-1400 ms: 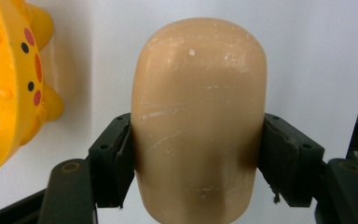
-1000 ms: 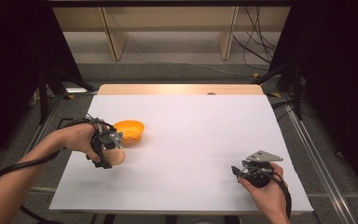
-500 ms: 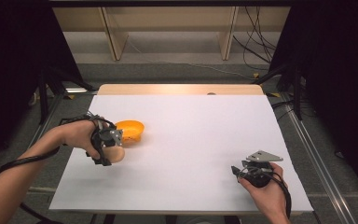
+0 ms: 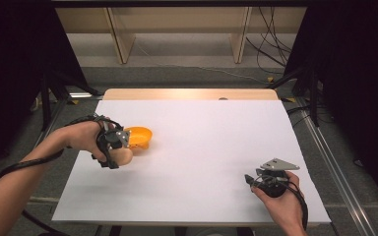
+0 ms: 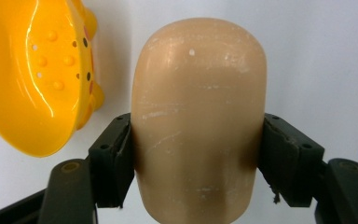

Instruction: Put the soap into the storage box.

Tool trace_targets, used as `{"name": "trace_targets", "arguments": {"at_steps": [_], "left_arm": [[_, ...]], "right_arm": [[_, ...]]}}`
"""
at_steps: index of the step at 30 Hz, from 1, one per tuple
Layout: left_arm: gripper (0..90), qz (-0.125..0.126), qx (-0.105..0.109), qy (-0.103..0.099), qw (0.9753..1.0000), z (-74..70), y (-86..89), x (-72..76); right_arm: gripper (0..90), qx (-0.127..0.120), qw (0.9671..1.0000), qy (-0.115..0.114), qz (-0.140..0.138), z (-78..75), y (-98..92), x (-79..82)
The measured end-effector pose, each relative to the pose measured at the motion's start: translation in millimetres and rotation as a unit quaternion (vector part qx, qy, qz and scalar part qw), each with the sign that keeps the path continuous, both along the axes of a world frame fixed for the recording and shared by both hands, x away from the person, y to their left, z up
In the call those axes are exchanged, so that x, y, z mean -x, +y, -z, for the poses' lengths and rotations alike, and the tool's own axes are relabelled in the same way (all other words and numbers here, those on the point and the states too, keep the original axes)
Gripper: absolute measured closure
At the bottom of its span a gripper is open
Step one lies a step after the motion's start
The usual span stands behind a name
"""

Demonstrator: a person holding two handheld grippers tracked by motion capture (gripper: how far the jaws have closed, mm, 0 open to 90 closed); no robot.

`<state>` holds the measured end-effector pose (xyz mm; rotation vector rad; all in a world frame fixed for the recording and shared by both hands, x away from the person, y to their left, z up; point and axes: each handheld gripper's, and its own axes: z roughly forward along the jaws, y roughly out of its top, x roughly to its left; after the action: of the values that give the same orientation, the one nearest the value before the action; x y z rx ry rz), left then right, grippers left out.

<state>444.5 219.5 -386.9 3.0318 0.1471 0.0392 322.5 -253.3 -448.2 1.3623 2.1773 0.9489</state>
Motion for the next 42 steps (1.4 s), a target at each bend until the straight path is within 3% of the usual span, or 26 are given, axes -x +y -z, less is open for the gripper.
{"name": "trace_targets", "arguments": {"at_steps": [2, 9, 18, 27, 34, 38, 42], "left_arm": [[32.6, 0.002, 0.0, -0.003, 1.0, -0.2, 0.1, -1.5], [32.6, -0.001, 0.002, -0.007, 1.0, 0.6, 0.2, -7.5], [32.6, 0.001, 0.006, -0.016, 0.9998, 1.4, -0.5, -13.4], [32.6, -0.011, 0.008, -0.019, 0.9997, 0.5, -2.8, -18.4], [32.6, -0.006, 0.006, -0.032, 0.9995, 1.3, -6.5, -24.1], [32.6, -0.005, 0.005, -0.039, 0.9992, 1.2, -8.2, -26.8], [32.6, -0.009, 0.005, -0.041, 0.9991, 1.3, -7.9, -29.2]], "right_arm": [[52.2, 0.006, 0.9999, -0.007, -0.006, 0.7, -0.8, -0.6], [52.2, 0.002, 1.0, 0.007, -0.003, -1.1, -0.8, 0.2], [52.2, 0.002, 1.0, 0.006, -0.003, -1.1, -0.7, 0.2], [52.2, 0.006, 0.9999, 0.008, -0.012, -1.5, -2.5, 0.2], [52.3, 0.004, 0.9999, 0.005, -0.01, -2.4, -2.8, 0.6], [52.3, 0.006, 0.9999, -0.013, -0.004, -1.9, -3.3, 0.4], [52.3, -0.003, 1.0, -0.007, 0.003, -2.8, -2.2, 0.7]]}}
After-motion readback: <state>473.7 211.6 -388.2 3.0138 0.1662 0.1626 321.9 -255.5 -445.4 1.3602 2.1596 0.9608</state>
